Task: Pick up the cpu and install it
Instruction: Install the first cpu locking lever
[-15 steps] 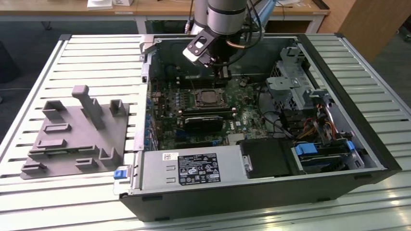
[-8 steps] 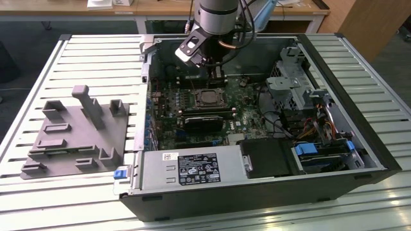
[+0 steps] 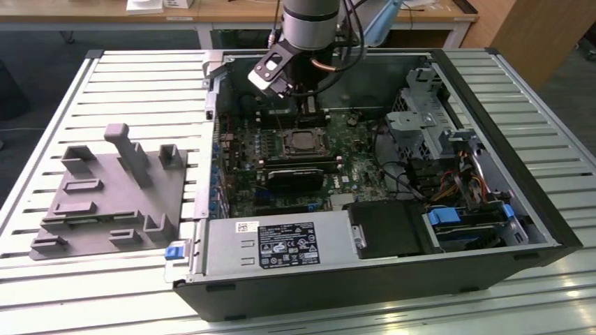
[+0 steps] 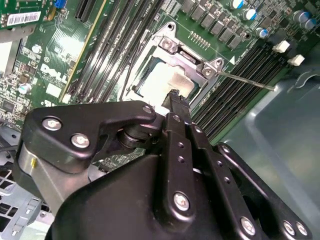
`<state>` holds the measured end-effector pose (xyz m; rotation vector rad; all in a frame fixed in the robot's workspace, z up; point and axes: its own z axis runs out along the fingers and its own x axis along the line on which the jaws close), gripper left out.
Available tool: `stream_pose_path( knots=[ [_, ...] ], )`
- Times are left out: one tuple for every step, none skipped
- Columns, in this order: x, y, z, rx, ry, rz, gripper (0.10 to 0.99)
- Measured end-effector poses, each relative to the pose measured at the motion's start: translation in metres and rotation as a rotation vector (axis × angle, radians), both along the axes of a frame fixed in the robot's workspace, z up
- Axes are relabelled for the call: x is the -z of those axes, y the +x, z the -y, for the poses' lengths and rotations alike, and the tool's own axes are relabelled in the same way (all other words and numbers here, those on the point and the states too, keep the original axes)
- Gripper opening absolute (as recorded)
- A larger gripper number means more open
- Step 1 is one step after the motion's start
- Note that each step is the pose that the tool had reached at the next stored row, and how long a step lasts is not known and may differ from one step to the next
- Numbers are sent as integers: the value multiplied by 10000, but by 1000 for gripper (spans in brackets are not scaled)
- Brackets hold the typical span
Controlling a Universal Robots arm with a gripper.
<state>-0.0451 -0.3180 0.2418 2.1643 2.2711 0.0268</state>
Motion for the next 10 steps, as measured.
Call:
stream_pose_path(
  knots=[
    [0,-6,0,0,0,0,106],
    [0,-13,0,1,0,0,106],
    [-4,-14,0,1,-2,-1,106],
    [-9,-14,1,0,-2,-1,106],
    [-16,-14,0,0,0,0,106],
    [-23,-14,0,1,0,0,106],
    [-28,-14,0,1,0,0,106],
    [-33,-14,0,1,1,1,106],
    [-40,-14,0,1,1,1,106],
    [-46,-14,0,2,0,0,106]
  ],
)
